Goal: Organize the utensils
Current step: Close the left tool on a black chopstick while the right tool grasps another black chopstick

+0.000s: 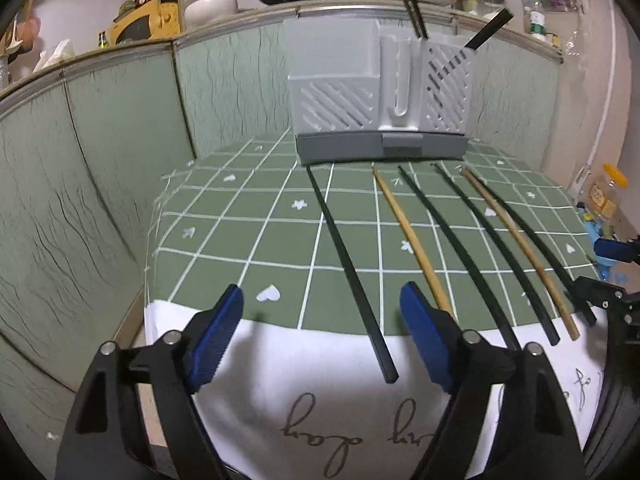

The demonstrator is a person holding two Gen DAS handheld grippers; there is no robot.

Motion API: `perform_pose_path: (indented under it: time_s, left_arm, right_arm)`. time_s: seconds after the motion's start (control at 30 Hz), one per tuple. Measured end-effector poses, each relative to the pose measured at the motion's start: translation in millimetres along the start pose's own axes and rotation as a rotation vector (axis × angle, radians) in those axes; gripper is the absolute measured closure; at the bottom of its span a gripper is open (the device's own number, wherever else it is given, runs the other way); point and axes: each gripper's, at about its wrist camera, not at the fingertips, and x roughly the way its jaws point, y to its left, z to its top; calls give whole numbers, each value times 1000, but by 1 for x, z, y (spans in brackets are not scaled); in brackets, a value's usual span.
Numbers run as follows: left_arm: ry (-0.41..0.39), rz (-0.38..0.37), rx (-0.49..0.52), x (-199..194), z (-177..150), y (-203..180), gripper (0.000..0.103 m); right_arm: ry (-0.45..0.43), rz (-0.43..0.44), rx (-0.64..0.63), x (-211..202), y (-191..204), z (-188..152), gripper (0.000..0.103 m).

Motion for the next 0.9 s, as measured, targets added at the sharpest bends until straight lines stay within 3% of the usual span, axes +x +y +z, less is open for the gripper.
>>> perform_pose_path:
  time_s: [0.2, 0.4, 0.6, 0.77, 0.9]
  left_arm:
    - [61, -13, -33, 16, -5, -1, 56]
    - [59, -1, -26, 19, -6, -6, 66]
    - [54, 13, -11, 21, -6, -11, 77]
    - [51, 51, -7, 23, -5, -10, 94]
    - [64, 36, -21, 24, -2, -5, 95]
  right_arm:
    - [5, -2, 14, 4, 5, 1, 50]
    - [10, 11, 36, 10, 10, 0, 73]
    - [9, -28, 52, 11, 10, 1, 89]
    - [13, -39, 54, 11, 8, 1, 95]
    - [10, -53, 48, 12, 10, 1, 96]
